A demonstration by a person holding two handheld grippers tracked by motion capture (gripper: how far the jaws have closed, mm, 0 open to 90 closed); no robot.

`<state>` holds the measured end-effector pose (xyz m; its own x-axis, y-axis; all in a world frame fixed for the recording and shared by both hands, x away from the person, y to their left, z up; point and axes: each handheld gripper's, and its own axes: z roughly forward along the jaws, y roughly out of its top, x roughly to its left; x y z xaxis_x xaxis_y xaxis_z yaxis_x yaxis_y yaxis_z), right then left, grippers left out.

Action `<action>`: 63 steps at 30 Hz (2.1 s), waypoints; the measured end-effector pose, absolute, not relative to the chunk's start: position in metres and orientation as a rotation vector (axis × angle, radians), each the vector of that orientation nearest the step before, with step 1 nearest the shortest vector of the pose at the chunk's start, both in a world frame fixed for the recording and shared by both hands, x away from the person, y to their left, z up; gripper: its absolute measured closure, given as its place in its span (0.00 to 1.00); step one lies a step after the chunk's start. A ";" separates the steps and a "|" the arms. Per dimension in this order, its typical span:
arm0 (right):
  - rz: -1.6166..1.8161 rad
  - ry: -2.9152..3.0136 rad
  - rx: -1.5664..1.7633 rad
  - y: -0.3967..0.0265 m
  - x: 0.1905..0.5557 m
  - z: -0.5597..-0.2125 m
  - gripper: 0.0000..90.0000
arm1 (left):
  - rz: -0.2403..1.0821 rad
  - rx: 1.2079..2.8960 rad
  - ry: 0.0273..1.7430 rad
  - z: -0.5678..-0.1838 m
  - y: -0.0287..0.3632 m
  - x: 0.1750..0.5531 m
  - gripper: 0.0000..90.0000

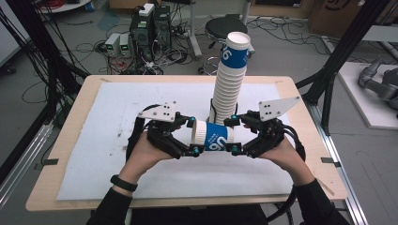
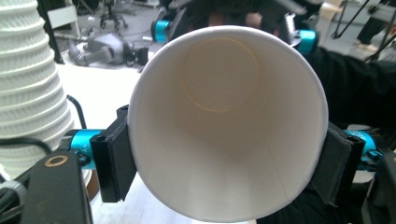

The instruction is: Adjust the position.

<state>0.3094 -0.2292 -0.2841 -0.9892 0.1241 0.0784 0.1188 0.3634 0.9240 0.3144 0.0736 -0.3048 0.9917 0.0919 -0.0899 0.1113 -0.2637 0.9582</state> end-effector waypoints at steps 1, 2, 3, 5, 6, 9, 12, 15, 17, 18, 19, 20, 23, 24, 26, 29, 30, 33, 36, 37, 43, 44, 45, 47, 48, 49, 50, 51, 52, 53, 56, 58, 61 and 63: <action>1.738 2.593 0.229 -0.229 0.309 -0.284 0.24 | -0.015 1.850 0.151 -0.305 0.073 0.314 0.25; 1.723 2.600 0.226 -0.228 0.309 -0.284 0.24 | -0.011 1.861 0.150 -0.305 0.073 0.314 0.25; 1.706 2.608 0.230 -0.226 0.309 -0.285 0.24 | -0.004 1.884 0.149 -0.304 0.073 0.314 0.25; 1.649 2.631 0.225 -0.223 0.308 -0.287 0.24 | 0.014 1.929 0.146 -0.304 0.072 0.314 0.25; 1.612 2.647 0.225 -0.221 0.308 -0.288 0.24 | 0.013 1.933 0.147 -0.304 0.071 0.314 0.25; 1.558 2.674 0.212 -0.216 0.308 -0.292 0.24 | 0.007 1.943 0.143 -0.305 0.070 0.314 0.25; 1.537 2.687 0.211 -0.214 0.309 -0.293 0.23 | 0.005 1.948 0.139 -0.305 0.069 0.313 0.25; 1.532 2.687 0.209 -0.213 0.309 -0.294 0.23 | 0.005 1.943 0.140 -0.304 0.069 0.313 0.25; 1.527 2.694 0.213 -0.211 0.309 -0.295 0.23 | 0.003 1.942 0.136 -0.304 0.069 0.313 0.25; 1.524 2.697 0.213 -0.211 0.309 -0.296 0.24 | 0.004 1.941 0.137 -0.304 0.069 0.312 0.25; 1.527 2.701 0.212 -0.211 0.310 -0.296 0.26 | -0.002 1.935 0.135 -0.303 0.069 0.312 0.25; 1.524 2.702 0.208 -0.211 0.310 -0.297 0.29 | 0.001 1.933 0.136 -0.303 0.069 0.312 0.25; 1.525 2.699 0.192 -0.212 0.310 -0.297 0.31 | -0.007 1.928 0.135 -0.303 0.070 0.313 0.25; 1.527 2.701 0.193 -0.212 0.310 -0.297 0.32 | -0.009 1.923 0.136 -0.303 0.070 0.313 0.25; 1.535 2.708 0.188 -0.212 0.310 -0.297 0.33 | -0.013 1.910 0.132 -0.302 0.070 0.313 0.25; 1.577 2.711 0.176 -0.213 0.311 -0.299 0.33 | -0.020 1.873 0.135 -0.302 0.071 0.313 0.22; 1.592 2.707 0.171 -0.213 0.312 -0.300 0.33 | -0.024 1.849 0.145 -0.302 0.071 0.312 0.21; 1.630 2.686 0.185 -0.214 0.313 -0.299 0.33 | -0.027 1.808 0.151 -0.302 0.074 0.313 0.17; 1.712 2.635 0.198 -0.218 0.313 -0.297 0.34 | -0.045 1.767 0.161 -0.302 0.075 0.314 0.14; 1.735 2.612 0.209 -0.220 0.313 -0.296 0.34 | -0.050 1.749 0.166 -0.303 0.075 0.314 0.13; 1.876 2.513 0.246 -0.228 0.314 -0.292 0.34 | -0.105 1.602 0.183 -0.308 0.076 0.316 0.13; 1.899 2.501 0.254 -0.228 0.314 -0.293 0.34 | -0.110 1.574 0.185 -0.309 0.076 0.316 0.13; 1.916 2.488 0.258 -0.228 0.313 -0.293 0.34 | -0.111 1.556 0.190 -0.310 0.075 0.316 0.13; 1.930 2.474 0.262 -0.227 0.312 -0.294 0.34 | -0.113 1.542 0.188 -0.310 0.073 0.316 0.13; 1.934 2.462 0.255 -0.225 0.312 -0.294 0.34 | -0.111 1.535 0.188 -0.310 0.073 0.315 0.13; 1.934 2.465 0.259 -0.224 0.311 -0.294 0.34 | -0.113 1.532 0.184 -0.310 0.072 0.315 0.13; 1.940 2.457 0.253 -0.224 0.311 -0.294 0.34 | -0.117 1.528 0.178 -0.310 0.072 0.314 0.13; 1.941 2.467 0.255 -0.224 0.311 -0.295 0.34 | -0.117 1.523 0.179 -0.310 0.072 0.314 0.14; 1.942 2.460 0.253 -0.223 0.311 -0.295 0.34 | -0.118 1.518 0.183 -0.310 0.073 0.314 0.14; 1.944 2.460 0.254 -0.223 0.310 -0.295 0.34 | -0.124 1.511 0.186 -0.310 0.073 0.315 0.14; 1.947 2.458 0.244 -0.221 0.310 -0.296 0.34 | -0.134 1.492 0.184 -0.310 0.075 0.316 0.17; 1.953 2.462 0.250 -0.219 0.309 -0.297 0.34 | -0.126 1.490 0.184 -0.310 0.076 0.316 0.21; 1.958 2.453 0.237 -0.219 0.309 -0.298 0.34 | -0.129 1.480 0.184 -0.311 0.077 0.316 0.24; 1.956 2.458 0.233 -0.218 0.309 -0.298 0.34 | -0.125 1.481 0.184 -0.311 0.077 0.316 0.25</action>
